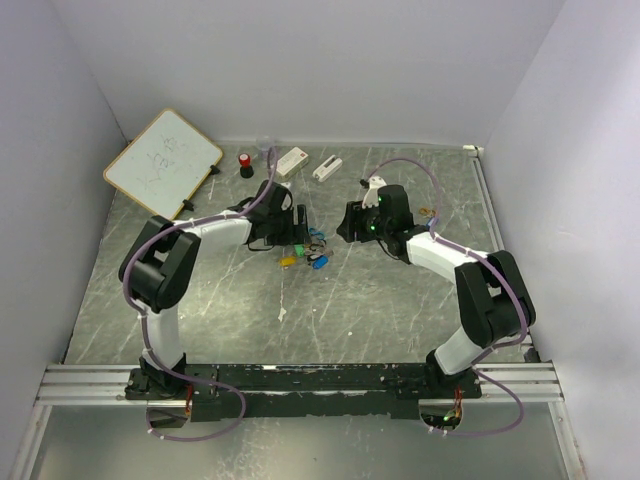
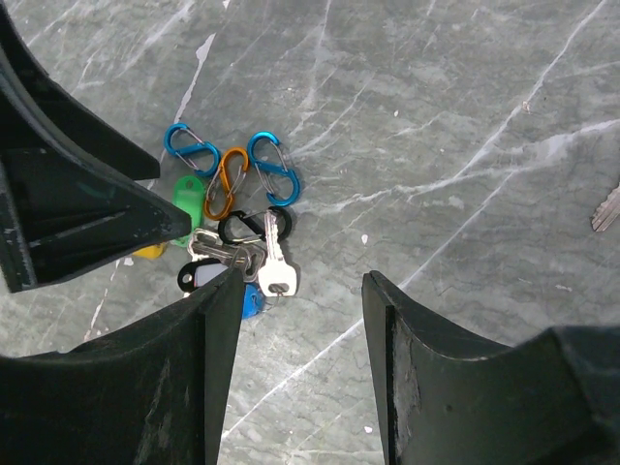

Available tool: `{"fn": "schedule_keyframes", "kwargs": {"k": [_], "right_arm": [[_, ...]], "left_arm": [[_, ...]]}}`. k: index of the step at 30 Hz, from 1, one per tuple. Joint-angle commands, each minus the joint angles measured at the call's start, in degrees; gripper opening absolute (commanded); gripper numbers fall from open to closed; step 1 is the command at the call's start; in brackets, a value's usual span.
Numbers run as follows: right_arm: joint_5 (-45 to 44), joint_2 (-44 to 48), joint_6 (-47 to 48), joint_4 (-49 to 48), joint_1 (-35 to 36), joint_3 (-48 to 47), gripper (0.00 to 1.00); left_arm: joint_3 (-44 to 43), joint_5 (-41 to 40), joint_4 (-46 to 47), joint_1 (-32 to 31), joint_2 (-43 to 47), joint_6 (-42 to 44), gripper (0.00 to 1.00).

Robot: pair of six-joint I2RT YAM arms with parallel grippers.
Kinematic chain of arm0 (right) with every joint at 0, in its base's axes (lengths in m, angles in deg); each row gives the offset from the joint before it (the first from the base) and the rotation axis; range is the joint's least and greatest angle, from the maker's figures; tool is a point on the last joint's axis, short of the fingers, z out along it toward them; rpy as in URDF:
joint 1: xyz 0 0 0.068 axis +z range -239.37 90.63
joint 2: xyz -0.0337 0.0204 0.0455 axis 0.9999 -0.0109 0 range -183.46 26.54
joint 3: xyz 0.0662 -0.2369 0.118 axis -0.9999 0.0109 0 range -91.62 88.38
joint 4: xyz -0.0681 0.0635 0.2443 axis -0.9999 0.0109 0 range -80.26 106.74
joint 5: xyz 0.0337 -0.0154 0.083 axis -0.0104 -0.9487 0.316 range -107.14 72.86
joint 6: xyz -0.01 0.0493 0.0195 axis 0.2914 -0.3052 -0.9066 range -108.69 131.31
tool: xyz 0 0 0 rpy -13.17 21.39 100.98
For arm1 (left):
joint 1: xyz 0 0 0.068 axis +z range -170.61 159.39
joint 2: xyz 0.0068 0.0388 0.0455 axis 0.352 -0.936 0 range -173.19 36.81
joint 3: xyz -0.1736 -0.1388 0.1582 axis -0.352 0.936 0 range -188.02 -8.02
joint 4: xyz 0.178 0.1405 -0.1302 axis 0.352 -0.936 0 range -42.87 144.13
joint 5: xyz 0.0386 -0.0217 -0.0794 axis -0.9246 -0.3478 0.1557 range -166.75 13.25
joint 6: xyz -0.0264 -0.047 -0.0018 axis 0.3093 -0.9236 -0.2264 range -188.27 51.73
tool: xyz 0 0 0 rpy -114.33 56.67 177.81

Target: Put the keys on the keyring

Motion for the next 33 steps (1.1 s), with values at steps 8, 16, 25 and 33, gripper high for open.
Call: {"fn": "schedule_keyframes", "kwargs": {"k": [8,16,25,33], "right_arm": [[-0.7,1.9,0.8,0.8,0.3,0.6,0.52],[-1.6,2.3,1.2,1.3,0.2,0.4,0.53],[-2.4,2.7,1.6,1.8,0.2,0.9,0.53],[-2.8,2.8,1.9,1.8,0.2,1.2,0.53]], "left_arm": [[-1.0,3.2,3.3,0.6,-3.0,-2.1,0.85],[-1.9,2.9,4.5,3.1,-4.4,-2.8,0.85],[-4.2,5.6,6.2,5.0,-6.6,-2.5,0.85],[-3.6,6.5,6.6,5.0,-6.5,-2.9,0.85]]}}
